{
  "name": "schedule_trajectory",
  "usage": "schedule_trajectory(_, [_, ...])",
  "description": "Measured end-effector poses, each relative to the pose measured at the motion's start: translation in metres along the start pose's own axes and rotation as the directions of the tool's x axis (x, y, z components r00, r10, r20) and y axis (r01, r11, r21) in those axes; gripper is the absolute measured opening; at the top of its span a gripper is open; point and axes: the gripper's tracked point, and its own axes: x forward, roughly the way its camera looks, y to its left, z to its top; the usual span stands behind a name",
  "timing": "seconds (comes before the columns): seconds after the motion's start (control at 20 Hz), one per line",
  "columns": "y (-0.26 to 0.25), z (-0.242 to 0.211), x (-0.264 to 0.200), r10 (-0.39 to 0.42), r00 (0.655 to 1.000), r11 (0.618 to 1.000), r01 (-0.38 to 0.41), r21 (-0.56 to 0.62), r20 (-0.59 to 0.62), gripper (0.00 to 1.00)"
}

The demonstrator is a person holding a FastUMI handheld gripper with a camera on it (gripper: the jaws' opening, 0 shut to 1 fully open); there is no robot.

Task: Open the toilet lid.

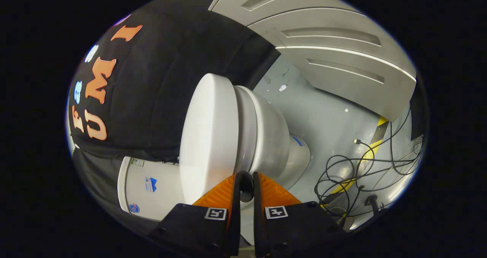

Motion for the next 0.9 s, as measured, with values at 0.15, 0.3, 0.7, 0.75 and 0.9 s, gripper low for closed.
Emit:
schedule_trajectory(0.15, [0.001, 0.003, -0.002, -0.038, 0.999, 0.999, 0.038, -0.009, 0.011, 0.16])
schedule_trajectory(0.3, [0.009, 0.002, -0.003, -0.089, 0.996, 0.993, 0.09, -0.077, 0.015, 0.1])
schedule_trajectory(0.7, [0.065, 0.011, -0.036, -0.11, 0.984, 0.99, 0.12, -0.07, 0.14, 0.08])
schedule_trajectory(0.75, [0.078, 0.019, -0.036, -0.115, 0.977, 0.987, 0.132, -0.09, 0.177, 0.08])
schedule_trajectory(0.9, [0.116, 0.016, -0.055, -0.144, 0.968, 0.958, 0.189, -0.216, 0.206, 0.08])
